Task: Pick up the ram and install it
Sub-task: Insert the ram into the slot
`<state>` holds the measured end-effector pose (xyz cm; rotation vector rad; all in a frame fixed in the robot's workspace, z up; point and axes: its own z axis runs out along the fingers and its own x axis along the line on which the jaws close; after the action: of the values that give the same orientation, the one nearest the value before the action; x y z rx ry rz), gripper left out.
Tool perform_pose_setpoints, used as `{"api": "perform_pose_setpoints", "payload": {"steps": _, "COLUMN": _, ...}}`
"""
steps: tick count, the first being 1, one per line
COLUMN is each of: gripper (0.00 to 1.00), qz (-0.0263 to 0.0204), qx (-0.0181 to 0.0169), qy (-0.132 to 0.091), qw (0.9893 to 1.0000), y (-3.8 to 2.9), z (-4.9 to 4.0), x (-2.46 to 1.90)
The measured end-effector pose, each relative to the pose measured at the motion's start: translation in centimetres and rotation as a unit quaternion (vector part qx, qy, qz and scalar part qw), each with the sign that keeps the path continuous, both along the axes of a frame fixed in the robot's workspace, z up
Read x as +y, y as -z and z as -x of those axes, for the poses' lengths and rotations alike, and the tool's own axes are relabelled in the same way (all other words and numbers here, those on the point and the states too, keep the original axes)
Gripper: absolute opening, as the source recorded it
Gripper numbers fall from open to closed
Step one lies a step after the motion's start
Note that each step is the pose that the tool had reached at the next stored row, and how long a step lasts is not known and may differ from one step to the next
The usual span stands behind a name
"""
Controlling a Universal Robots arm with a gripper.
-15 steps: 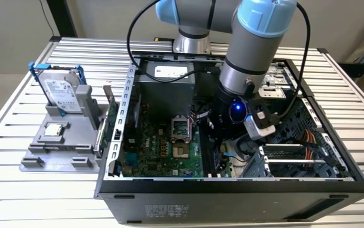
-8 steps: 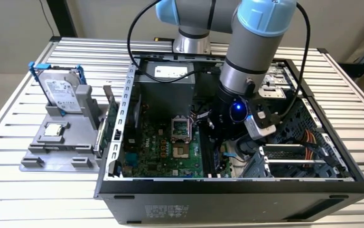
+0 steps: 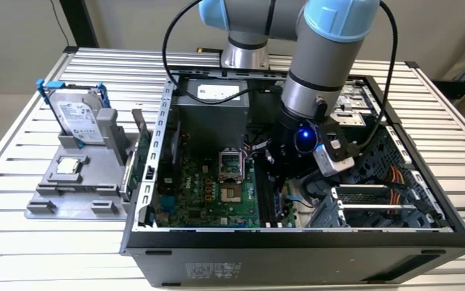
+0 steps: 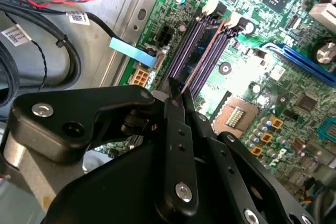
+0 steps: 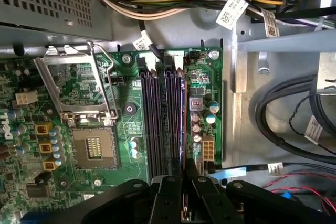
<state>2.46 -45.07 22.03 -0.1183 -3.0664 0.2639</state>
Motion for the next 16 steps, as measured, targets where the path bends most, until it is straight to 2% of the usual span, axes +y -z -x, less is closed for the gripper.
{"api": "perform_pose_setpoints", "payload": {"steps": 6, "gripper": 0.0, "qz": 0.0029, "qx": -0.0001, "qy": 0.0, "qw": 1.0, "y": -1.41, "z": 0.0, "x": 0.15}}
{"api": "perform_pose_setpoints", "payload": {"steps": 10, "gripper": 0.0, "qz": 0.0035, "qx": -0.0012, "qy": -0.001, "qw": 1.0, "y": -1.49, "z": 0.04, "x": 0.15}}
{"api": "perform_pose_setpoints", "payload": {"steps": 11, "gripper": 0.0, "qz": 0.006, "qx": -0.0012, "qy": -0.001, "qw": 1.0, "y": -1.48, "z": 0.03, "x": 0.15}}
{"api": "perform_pose_setpoints", "payload": {"steps": 14, "gripper": 0.0, "qz": 0.0269, "qx": 0.0012, "qy": -0.002, "qw": 0.9996, "y": -1.47, "z": 0.01, "x": 0.12}}
{"api": "perform_pose_setpoints", "payload": {"steps": 15, "gripper": 0.0, "qz": 0.0294, "qx": 0.0012, "qy": -0.003, "qw": 0.9996, "y": -1.32, "z": 0.0, "x": 0.15}}
{"api": "perform_pose_setpoints", "payload": {"steps": 16, "gripper": 0.0, "qz": 0.0296, "qx": 0.0012, "qy": -0.003, "qw": 0.9996, "y": -1.15, "z": 0.0, "x": 0.18}}
